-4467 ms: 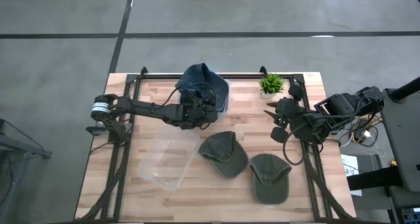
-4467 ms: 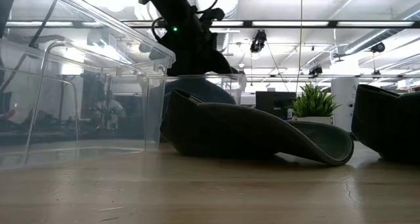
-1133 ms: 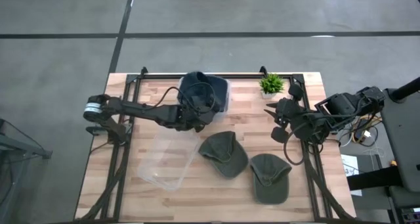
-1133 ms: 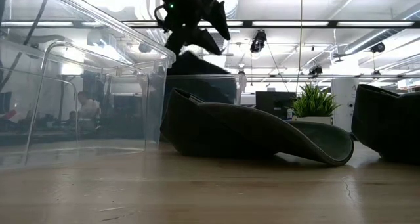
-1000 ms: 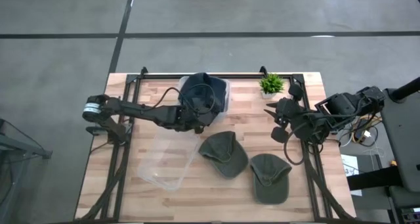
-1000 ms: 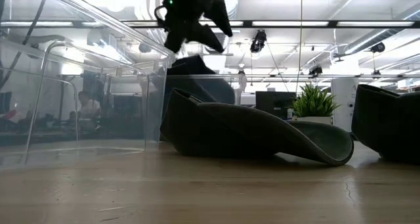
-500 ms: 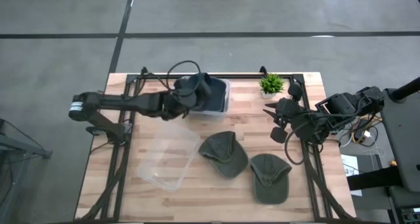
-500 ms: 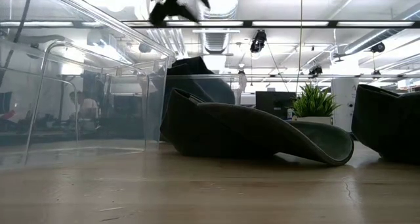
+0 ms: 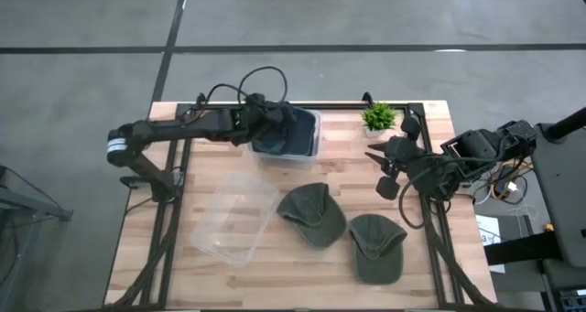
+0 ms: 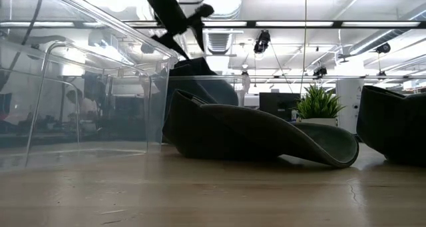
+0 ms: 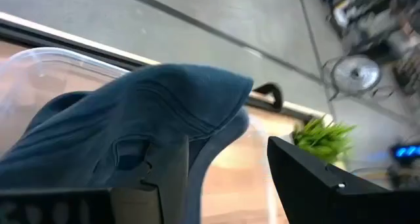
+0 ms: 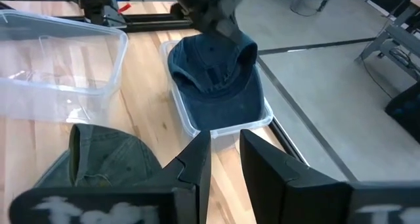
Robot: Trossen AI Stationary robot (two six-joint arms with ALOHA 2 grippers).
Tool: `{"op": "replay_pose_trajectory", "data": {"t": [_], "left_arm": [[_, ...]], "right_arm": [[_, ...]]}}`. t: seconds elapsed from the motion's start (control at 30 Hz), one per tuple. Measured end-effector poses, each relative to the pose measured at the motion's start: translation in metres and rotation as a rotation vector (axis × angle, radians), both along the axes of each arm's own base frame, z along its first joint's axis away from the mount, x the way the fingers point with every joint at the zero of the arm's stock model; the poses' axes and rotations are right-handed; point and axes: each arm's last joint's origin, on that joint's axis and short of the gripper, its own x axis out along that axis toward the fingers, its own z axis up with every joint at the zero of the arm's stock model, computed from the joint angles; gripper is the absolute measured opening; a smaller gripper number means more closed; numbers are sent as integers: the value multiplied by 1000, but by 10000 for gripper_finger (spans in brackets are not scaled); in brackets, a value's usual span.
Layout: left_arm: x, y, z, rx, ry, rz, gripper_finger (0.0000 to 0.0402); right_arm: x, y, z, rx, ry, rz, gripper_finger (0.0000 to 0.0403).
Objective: Pick & Place hat
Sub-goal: Put the blue cap into the top transparent bin
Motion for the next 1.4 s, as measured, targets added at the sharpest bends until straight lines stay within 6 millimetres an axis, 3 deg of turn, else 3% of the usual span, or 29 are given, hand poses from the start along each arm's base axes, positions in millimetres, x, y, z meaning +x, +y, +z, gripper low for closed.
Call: {"op": "replay_pose_trajectory", "data": {"t": [0.2, 0.43, 0.83, 0.97, 1.17, 1.23, 1.3, 1.4], "left_arm": [[7, 16, -15, -8, 156, -42, 200], [15, 18, -37, -67, 267, -101, 200], [23, 21, -56, -139, 435, -164, 200], [29, 22, -37, -145, 448, -182, 200], [29, 21, 37, 132, 452, -165, 200], [26, 25, 53, 216, 489, -137, 200], [24, 33, 57, 237, 509, -126, 200], [26, 46, 48, 207, 541, -137, 200]], "right_arm": [[0, 0, 0, 11, -10, -6, 81], [1, 1, 2, 21, -29, -6, 82], [2, 1, 2, 26, -37, -7, 80], [2, 1, 2, 29, -44, -7, 84], [3, 1, 3, 31, -45, -6, 78], [3, 1, 3, 31, -45, -6, 75], [3, 1, 3, 31, -46, -6, 73], [2, 1, 3, 31, -46, -6, 73]]}}
